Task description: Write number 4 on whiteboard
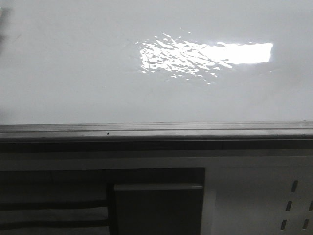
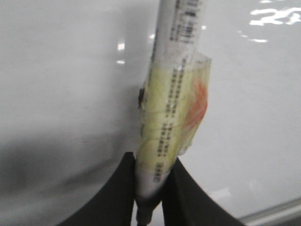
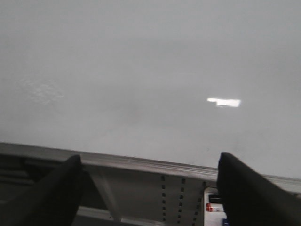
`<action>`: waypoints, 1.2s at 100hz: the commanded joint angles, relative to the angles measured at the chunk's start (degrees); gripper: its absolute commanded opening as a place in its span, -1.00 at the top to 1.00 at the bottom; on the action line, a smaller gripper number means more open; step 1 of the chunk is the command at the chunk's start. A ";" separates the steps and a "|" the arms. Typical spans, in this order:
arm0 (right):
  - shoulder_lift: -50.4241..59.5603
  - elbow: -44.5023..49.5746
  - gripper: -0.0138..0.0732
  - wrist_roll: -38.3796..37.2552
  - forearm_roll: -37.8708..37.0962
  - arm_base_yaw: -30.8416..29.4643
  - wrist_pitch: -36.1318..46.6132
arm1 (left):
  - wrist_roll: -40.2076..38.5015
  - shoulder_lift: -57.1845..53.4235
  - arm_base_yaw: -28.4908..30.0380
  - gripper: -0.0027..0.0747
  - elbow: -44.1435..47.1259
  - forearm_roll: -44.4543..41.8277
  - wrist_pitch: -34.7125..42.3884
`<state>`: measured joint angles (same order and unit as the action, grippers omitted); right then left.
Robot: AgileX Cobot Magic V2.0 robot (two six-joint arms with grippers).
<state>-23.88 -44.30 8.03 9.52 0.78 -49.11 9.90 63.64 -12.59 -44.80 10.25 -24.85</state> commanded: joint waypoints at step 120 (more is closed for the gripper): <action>-41.79 -22.11 -0.27 64.62 35.62 25.04 -10.53 | 31.46 9.57 -36.19 0.98 -23.68 5.70 -27.83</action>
<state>-65.41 -64.49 71.72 43.39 23.57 -63.59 40.31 74.12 -48.36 -66.16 14.13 -54.25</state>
